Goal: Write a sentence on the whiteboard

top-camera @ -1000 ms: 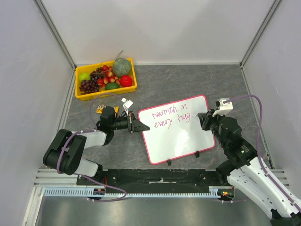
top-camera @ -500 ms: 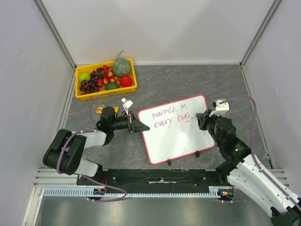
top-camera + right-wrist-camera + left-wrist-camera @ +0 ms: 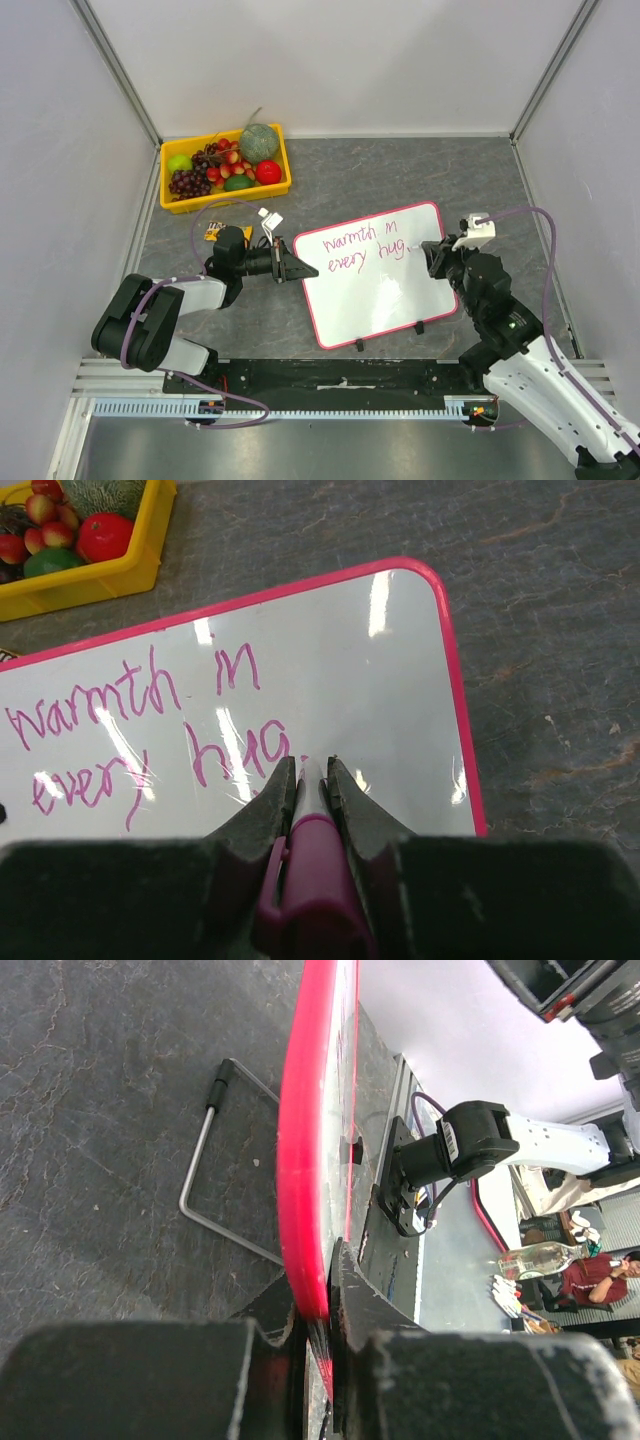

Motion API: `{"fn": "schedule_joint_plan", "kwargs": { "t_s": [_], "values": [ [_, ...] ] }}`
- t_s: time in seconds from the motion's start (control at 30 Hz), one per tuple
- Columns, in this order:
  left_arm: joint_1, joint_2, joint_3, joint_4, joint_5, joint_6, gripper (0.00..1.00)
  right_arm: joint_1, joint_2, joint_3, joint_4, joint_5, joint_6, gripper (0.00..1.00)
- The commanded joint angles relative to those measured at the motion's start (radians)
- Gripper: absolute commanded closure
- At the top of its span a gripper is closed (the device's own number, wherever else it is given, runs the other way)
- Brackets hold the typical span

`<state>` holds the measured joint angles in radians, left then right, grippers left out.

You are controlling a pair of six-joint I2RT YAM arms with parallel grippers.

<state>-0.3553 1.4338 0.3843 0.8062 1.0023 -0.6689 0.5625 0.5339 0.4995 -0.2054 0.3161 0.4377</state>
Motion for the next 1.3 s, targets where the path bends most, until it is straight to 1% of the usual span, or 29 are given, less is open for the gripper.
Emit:
{"fn": "schedule_joint_plan", "kwargs": {
  "t_s": [0.0,0.3,0.7,0.83,0.93,1.03,1.13,1.2,1.27],
  "values": [
    [-0.019,0.025,-0.018,-0.044,-0.025,0.221,0.98,-0.004,-0.038,0.093,-0.029,0.018,-0.005,1.0],
    [-0.019,0.022,-0.019,-0.045,-0.028,0.223,0.98,-0.004,-0.035,0.097,-0.041,-0.015,0.015,1.0],
    [-0.017,-0.015,-0.027,-0.082,-0.08,0.242,0.98,-0.004,-0.026,0.094,-0.103,-0.175,0.082,1.0],
    [-0.019,-0.027,-0.03,-0.098,-0.099,0.247,0.94,-0.004,-0.034,0.085,-0.135,-0.27,0.125,1.0],
    [-0.017,-0.041,-0.035,-0.105,-0.111,0.252,0.91,-0.004,-0.038,0.064,-0.147,-0.379,0.171,1.0],
    [-0.019,-0.058,-0.041,-0.113,-0.129,0.256,0.85,-0.004,-0.046,0.033,-0.152,-0.46,0.228,1.0],
    [-0.019,-0.091,-0.051,-0.121,-0.154,0.261,0.73,-0.004,-0.064,0.002,-0.16,-0.511,0.268,1.0],
    [-0.019,-0.119,-0.059,-0.13,-0.171,0.264,0.63,-0.001,-0.081,-0.004,-0.18,-0.514,0.279,1.0],
    [-0.017,-0.159,-0.07,-0.139,-0.198,0.264,0.5,-0.004,-0.089,-0.004,-0.192,-0.515,0.282,1.0]
  ]
}}
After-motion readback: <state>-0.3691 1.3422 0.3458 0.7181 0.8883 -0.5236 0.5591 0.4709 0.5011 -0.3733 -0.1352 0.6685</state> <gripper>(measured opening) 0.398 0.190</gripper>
